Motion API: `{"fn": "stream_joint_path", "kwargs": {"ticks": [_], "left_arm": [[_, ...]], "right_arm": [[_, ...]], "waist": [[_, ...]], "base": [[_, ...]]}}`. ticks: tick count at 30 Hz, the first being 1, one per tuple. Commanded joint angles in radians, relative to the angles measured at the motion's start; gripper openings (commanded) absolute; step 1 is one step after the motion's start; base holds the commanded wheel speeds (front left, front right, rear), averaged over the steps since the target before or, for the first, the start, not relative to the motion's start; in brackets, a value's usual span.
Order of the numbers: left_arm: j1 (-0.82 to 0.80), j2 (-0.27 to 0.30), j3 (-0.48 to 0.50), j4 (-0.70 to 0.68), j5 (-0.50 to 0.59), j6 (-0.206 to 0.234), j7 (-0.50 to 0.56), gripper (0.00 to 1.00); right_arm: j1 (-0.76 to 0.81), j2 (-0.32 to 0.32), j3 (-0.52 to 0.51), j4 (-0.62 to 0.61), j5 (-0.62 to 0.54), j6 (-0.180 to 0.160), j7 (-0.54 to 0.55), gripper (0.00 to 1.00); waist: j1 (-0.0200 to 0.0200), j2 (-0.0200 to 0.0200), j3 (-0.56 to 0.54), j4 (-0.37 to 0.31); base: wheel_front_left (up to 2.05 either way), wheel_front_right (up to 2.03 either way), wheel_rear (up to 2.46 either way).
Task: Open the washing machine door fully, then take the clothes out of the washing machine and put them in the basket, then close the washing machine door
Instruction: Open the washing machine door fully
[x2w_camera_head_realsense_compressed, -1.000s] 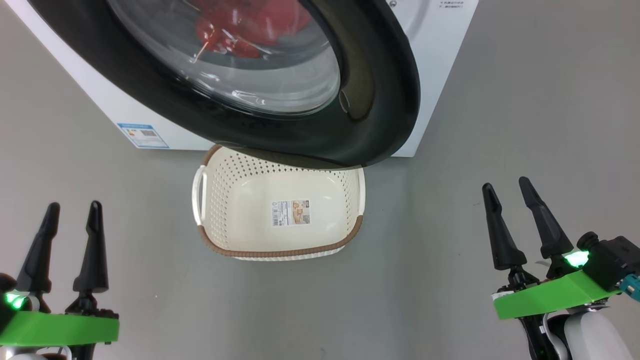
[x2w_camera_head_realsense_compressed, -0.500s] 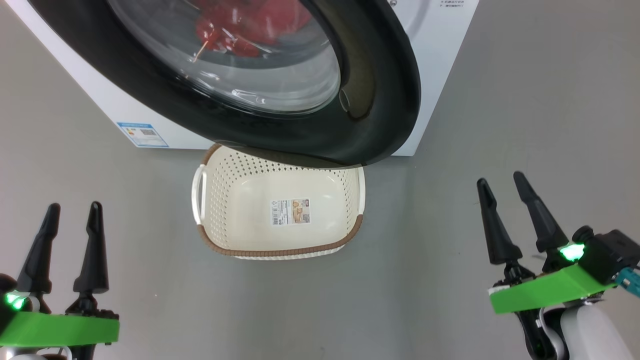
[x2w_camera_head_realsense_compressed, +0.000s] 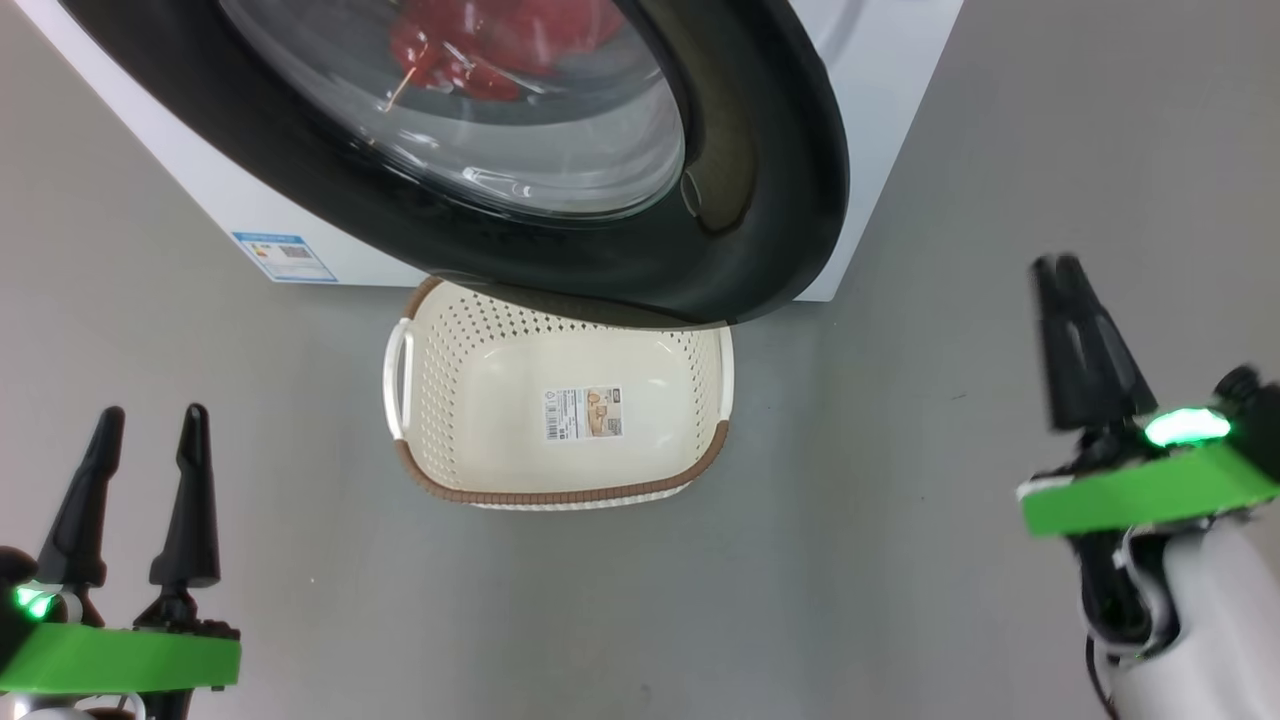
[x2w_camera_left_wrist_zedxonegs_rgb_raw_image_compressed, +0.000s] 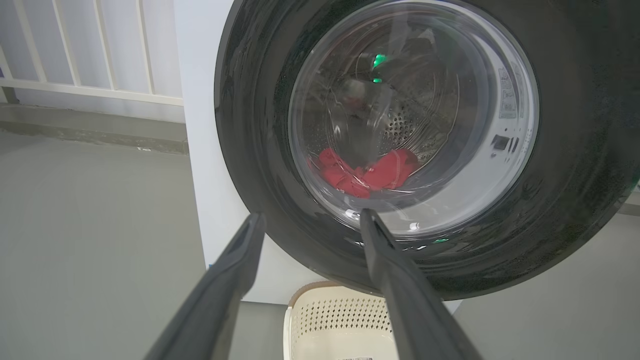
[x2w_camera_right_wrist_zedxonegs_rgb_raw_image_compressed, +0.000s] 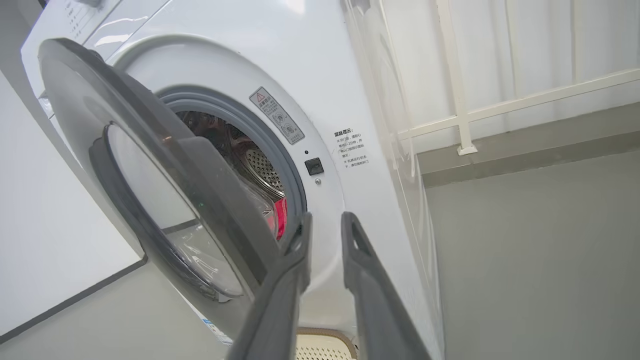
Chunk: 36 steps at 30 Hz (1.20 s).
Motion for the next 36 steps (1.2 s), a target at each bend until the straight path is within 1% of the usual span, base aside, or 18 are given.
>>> {"fn": "stream_joint_path", "kwargs": {"ticks": [1, 3, 9, 15, 22, 25, 26, 27, 29, 32, 36], "left_arm": [[-0.025, 0.038, 0.037, -0.019, -0.004, -0.003, -0.008, 1.00], [-0.026, 0.039, 0.035, -0.020, -0.005, -0.003, -0.008, 1.00], [-0.026, 0.043, 0.035, -0.021, -0.007, -0.003, -0.008, 1.00], [-0.027, 0.048, 0.032, -0.022, -0.008, -0.003, -0.008, 1.00], [-0.024, 0.052, 0.031, -0.026, -0.009, -0.003, -0.008, 1.00], [-0.025, 0.054, 0.030, -0.028, -0.010, -0.003, -0.008, 1.00], [-0.025, 0.054, 0.030, -0.028, -0.010, -0.003, -0.008, 1.00], [-0.029, 0.056, 0.029, -0.029, -0.012, -0.003, -0.008, 1.00], [-0.032, 0.057, 0.028, -0.028, -0.013, -0.003, -0.008, 1.00], [-0.038, 0.057, 0.027, -0.026, -0.015, -0.003, -0.008, 1.00], [-0.045, 0.056, 0.026, -0.024, -0.017, -0.003, -0.008, 1.00]], "right_arm": [[-0.040, -0.015, 0.017, -0.011, 0.040, 0.002, -0.001, 0.00], [-0.075, -0.023, 0.011, 0.000, 0.093, 0.002, 0.015, 0.00], [-0.175, -0.012, -0.031, 0.015, 0.332, 0.002, 0.111, 0.00], [-0.277, -0.009, -0.068, 0.094, 0.505, 0.002, 0.273, 0.00], [-0.407, 0.031, -0.116, 0.238, 0.677, 0.002, 0.470, 0.00], [-0.466, 0.046, -0.138, 0.317, 0.728, 0.002, 0.561, 0.00], [-0.466, 0.046, -0.138, 0.317, 0.728, 0.002, 0.561, 0.00], [-0.507, 0.056, -0.150, 0.358, 0.758, 0.002, 0.614, 0.00], [-0.548, 0.066, -0.164, 0.398, 0.786, 0.002, 0.660, 0.00], [-0.606, 0.075, -0.179, 0.452, 0.806, 0.002, 0.709, 0.00], [-0.672, 0.080, -0.185, 0.504, 0.799, 0.002, 0.749, 0.00]], "waist": [[0.0000, 0.0000, 0.002, 0.000], [0.0000, 0.0000, 0.005, 0.001], [0.0000, 0.0000, 0.010, -0.001], [0.0000, 0.0000, 0.013, -0.002], [0.0000, 0.0000, 0.019, -0.002], [0.0000, 0.0000, 0.027, 0.001], [0.0000, 0.0000, 0.027, 0.001], [0.0000, 0.0000, 0.034, 0.004], [0.0000, 0.0000, 0.040, 0.007], [0.0000, 0.0000, 0.046, 0.013], [0.0000, 0.0000, 0.053, 0.023]], "base": [[0.00, 0.00, 0.00], [0.00, 0.00, 0.00], [0.00, 0.00, 0.00], [0.00, 0.00, 0.00], [0.00, 0.00, 0.00], [0.00, 0.00, 0.00], [0.00, 0.00, 0.00], [0.00, 0.00, 0.00], [0.00, 0.00, 0.00], [0.00, 0.00, 0.00], [0.00, 0.00, 0.00]]}}
